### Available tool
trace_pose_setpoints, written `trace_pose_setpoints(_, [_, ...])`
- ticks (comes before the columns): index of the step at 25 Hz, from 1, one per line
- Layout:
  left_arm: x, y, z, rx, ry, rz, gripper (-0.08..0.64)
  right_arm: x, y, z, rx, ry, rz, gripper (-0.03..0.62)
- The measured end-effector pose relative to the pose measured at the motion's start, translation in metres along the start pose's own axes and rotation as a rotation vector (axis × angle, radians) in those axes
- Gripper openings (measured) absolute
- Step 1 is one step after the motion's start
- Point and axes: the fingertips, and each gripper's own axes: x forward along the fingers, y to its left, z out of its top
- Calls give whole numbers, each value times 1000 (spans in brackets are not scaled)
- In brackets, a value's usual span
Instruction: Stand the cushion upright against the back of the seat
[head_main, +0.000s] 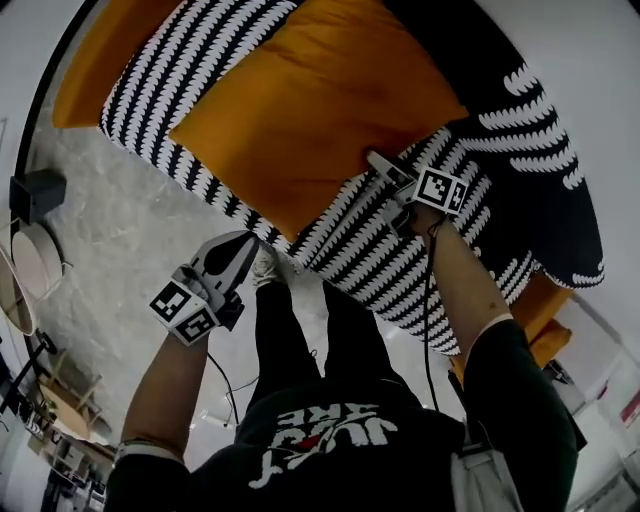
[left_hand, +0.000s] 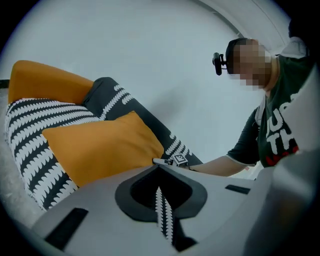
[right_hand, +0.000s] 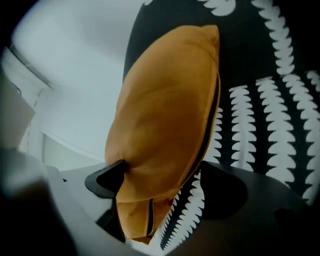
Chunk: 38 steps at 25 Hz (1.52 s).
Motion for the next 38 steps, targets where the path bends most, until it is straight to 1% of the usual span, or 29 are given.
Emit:
trace_pose_setpoints(3, [6, -36, 11, -50, -27, -31, 11, -25, 13, 19, 71, -13, 26, 460])
trace_pose_setpoints(6, [11, -52, 13, -64, -46, -29, 11, -23, 15, 28, 108, -35, 89, 460])
trace_pose_setpoints(8, [19, -55, 11, -56, -53, -32, 11, -20, 8, 35, 93, -46, 115, 460])
trace_pose_setpoints(11, [23, -43, 5, -67, -66, -26, 11, -7, -3, 34, 45, -55, 129, 456])
trace_pose_setpoints(12, [22, -36, 4, -72, -71, -21, 11, 0, -5, 32, 27, -58, 129, 428])
trace_pose_setpoints(15, [22, -21, 8, -69, -87, -8, 11, 14, 1, 35, -26, -73, 125, 241])
trace_pose_setpoints(17, [21, -24, 15, -66, -95, -4, 11, 10, 16, 42, -53, -84, 134, 155])
trace_pose_setpoints(19, [20, -34, 25, -65, -104, -4, 11, -3, 39, 50, -98, -90, 158, 113])
trace_pose_setpoints(21, [19, -42, 35, -63, -119, -7, 11, -15, 66, 57, -166, -88, 197, 92])
trace_pose_setpoints(23, [12, -43, 39, -55, -128, -1, 11, -18, 92, 52, -236, -71, 243, 77])
trace_pose_setpoints(26, [-2, -43, 40, -36, -136, 13, 11, -16, 123, 36, -334, -31, 297, 64])
trace_pose_setpoints(28, [-8, -49, 45, -26, -149, 20, 11, -21, 145, 34, -403, -8, 321, 58])
trace_pose_setpoints(34, [-27, -86, 65, 9, -184, 46, 11, -54, 204, 38, -579, 48, 376, 47])
trace_pose_setpoints(38, [-44, -105, 94, 43, -223, 71, 11, -68, 248, 48, -698, 100, 409, 43])
